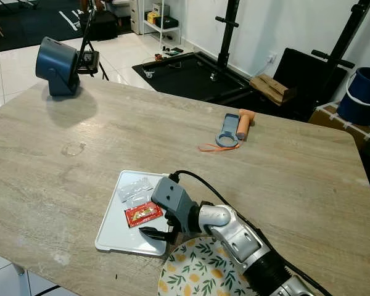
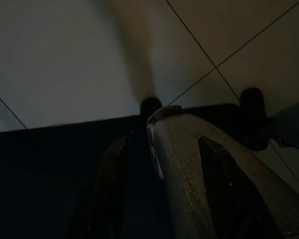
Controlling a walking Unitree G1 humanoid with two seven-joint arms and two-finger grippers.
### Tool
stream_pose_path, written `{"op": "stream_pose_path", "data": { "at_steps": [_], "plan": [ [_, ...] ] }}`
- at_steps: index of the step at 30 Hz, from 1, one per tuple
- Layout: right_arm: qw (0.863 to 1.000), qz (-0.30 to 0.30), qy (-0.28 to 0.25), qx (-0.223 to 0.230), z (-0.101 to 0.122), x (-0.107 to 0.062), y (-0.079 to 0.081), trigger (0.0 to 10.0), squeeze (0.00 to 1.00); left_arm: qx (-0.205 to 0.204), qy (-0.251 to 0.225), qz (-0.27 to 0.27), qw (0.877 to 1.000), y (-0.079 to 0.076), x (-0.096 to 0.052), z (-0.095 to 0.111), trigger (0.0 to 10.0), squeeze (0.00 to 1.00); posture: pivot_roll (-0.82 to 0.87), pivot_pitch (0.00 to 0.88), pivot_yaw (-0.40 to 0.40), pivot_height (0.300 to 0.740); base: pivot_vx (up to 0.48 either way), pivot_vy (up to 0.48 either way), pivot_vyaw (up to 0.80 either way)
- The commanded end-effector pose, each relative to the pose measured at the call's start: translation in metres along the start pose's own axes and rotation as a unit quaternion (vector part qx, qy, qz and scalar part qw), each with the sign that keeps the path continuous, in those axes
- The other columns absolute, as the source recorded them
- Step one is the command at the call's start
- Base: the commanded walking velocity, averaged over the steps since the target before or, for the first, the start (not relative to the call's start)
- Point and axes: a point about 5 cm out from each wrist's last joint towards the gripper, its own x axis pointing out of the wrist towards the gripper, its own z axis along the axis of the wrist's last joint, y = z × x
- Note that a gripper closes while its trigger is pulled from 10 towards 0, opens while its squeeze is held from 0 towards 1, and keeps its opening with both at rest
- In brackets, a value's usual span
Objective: Restocking fridge
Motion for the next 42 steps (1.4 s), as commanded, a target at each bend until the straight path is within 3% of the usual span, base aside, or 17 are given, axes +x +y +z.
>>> {"op": "stream_pose_path", "data": {
  "at_steps": [1, 7, 8, 10, 11, 14, 15, 23, 24, 33, 38, 42],
  "plan": [
    [0.999, 0.005, 0.035, 0.011, -0.014, 0.001, 0.003, 2.9, 0.0, -0.004, 0.051, -0.021, 0.998, -0.013, -0.004, -0.026, 10.0, 0.0, -0.04, 0.106, -0.034, 0.74, 0.0, 0.0, 0.0],
    [0.999, 0.0, 0.036, 0.008, -0.014, 0.001, 0.002, 3.1, 0.0, -0.003, 0.051, -0.021, 0.998, -0.012, -0.004, -0.026, 10.0, 0.0, -0.04, 0.106, -0.034, 0.74, 0.0, 0.0, 0.0],
    [0.999, -0.001, 0.037, 0.007, -0.013, 0.001, 0.002, 3.6, 0.0, -0.003, 0.051, -0.021, 0.998, -0.012, -0.004, -0.026, 10.0, 0.0, -0.04, 0.106, -0.034, 0.74, 0.0, 0.0, 0.0],
    [0.999, -0.001, 0.037, 0.007, -0.013, 0.001, 0.002, 3.6, 0.0, -0.003, 0.051, -0.021, 0.998, -0.012, -0.004, -0.026, 10.0, 0.0, -0.04, 0.106, -0.034, 0.74, 0.0, 0.0, 0.0],
    [0.999, -0.002, 0.036, 0.006, -0.013, 0.001, 0.002, 4.4, 0.0, -0.003, 0.051, -0.021, 0.998, -0.012, -0.004, -0.026, 10.0, 0.0, -0.04, 0.106, -0.034, 0.74, 0.0, 0.0, 0.0],
    [0.999, -0.002, 0.036, 0.002, -0.013, 0.001, 0.002, 4.8, 0.0, -0.002, 0.052, -0.021, 0.998, -0.012, -0.004, -0.026, 10.0, 0.0, -0.04, 0.101, -0.033, 0.74, 0.0, 0.0, 0.0],
    [0.999, -0.005, 0.033, 0.001, -0.012, 0.001, 0.002, 10.0, 0.0, -0.002, 0.052, -0.021, 0.998, -0.012, -0.004, -0.026, 10.0, 0.0, -0.04, 0.1, -0.033, 0.74, 0.0, 0.0, 0.0],
    [1.0, -0.009, 0.0, 0.006, -0.002, 0.001, -0.001, 10.0, 0.03, -0.001, 0.052, -0.021, 0.998, -0.012, -0.004, -0.026, 10.0, 0.0, -0.04, 0.101, -0.031, 0.74, 0.0, 0.0, 0.0],
    [1.0, -0.004, -0.011, 0.01, 0.002, 0.001, 0.0, 10.0, 1.0, -0.001, 0.051, -0.021, 0.998, -0.012, -0.004, -0.025, 10.0, 0.0, -0.04, 0.103, -0.032, 0.74, 0.0, 0.0, 0.0],
    [0.995, 0.066, -0.073, 0.018, 0.022, 0.004, 0.019, 10.0, 1.0, -0.003, 0.053, -0.02, 0.998, -0.012, -0.004, -0.026, 10.0, 0.0, -0.04, 0.106, -0.034, 0.74, 0.0, 0.0, 0.0],
    [0.996, 0.067, -0.058, 0.012, 0.02, 0.013, 0.021, 10.0, 1.0, -0.004, 0.053, -0.02, 0.998, -0.012, -0.004, -0.027, 10.0, 0.0, -0.03, 0.105, -0.035, 0.74, 0.0, 0.0, 0.0],
    [0.999, 0.033, -0.033, 0.018, 0.018, 0.022, 0.016, 10.0, 1.0, -0.005, 0.053, -0.019, 0.998, -0.012, -0.004, -0.027, 10.0, 0.0, -0.03, 0.105, -0.035, 0.74, 0.0, 0.0, 0.0]
  ]
}}
